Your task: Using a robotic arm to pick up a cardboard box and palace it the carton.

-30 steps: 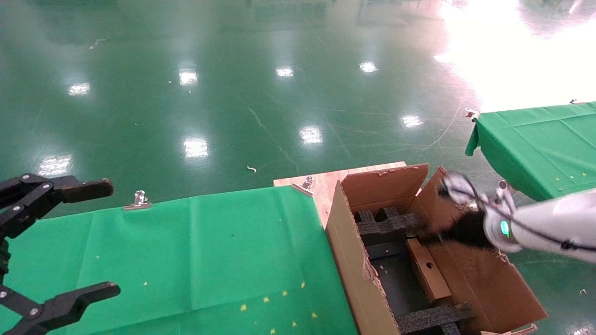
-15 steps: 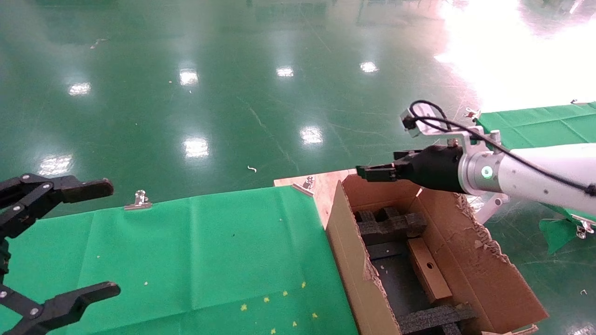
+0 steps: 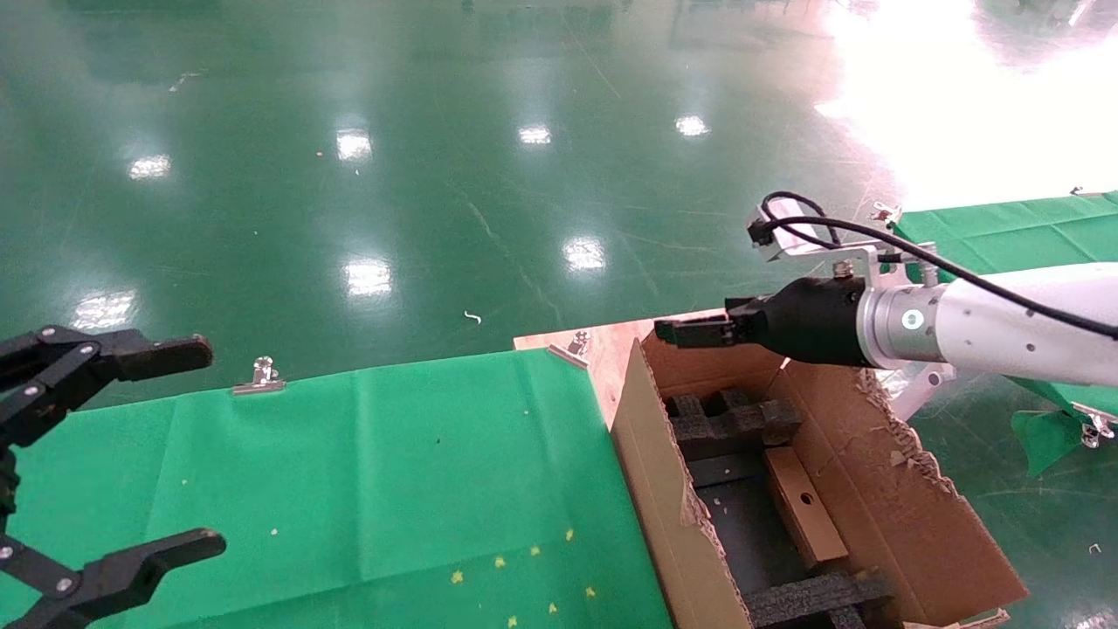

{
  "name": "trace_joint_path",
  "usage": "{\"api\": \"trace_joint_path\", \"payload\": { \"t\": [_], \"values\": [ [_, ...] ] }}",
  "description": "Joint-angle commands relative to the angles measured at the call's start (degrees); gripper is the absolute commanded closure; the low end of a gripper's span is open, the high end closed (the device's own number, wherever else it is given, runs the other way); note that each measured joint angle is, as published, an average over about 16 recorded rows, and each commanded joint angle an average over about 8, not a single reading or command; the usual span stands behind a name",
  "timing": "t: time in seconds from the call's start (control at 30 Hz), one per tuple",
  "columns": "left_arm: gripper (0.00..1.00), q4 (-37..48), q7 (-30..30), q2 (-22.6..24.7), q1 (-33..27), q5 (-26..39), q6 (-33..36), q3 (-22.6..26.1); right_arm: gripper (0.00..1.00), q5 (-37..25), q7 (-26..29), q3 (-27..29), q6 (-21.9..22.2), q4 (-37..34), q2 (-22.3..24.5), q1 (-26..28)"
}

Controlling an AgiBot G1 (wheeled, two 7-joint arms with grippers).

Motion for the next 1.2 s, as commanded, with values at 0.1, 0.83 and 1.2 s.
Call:
{"api": "trace_joint_path", "payload": {
  "t": [0.1, 0.83, 1.2],
  "values": [
    [0.00, 0.00, 0.00, 0.00, 0.00, 0.00, 0.00, 0.00, 0.00, 1.24, -2.93, 3.72, -2.38, -0.21, -0.40, -2.22],
    [0.00, 0.01, 0.01, -0.01, -0.01, -0.01, 0.00, 0.02, 0.00, 13.64, -29.39, 37.01, -24.01, -1.98, -3.84, -21.57],
    [0.00, 0.01, 0.02, -0.01, -0.01, -0.02, -0.01, 0.03, 0.00, 19.87, -42.67, 53.72, -34.87, -2.86, -5.56, -31.29]
  ]
}}
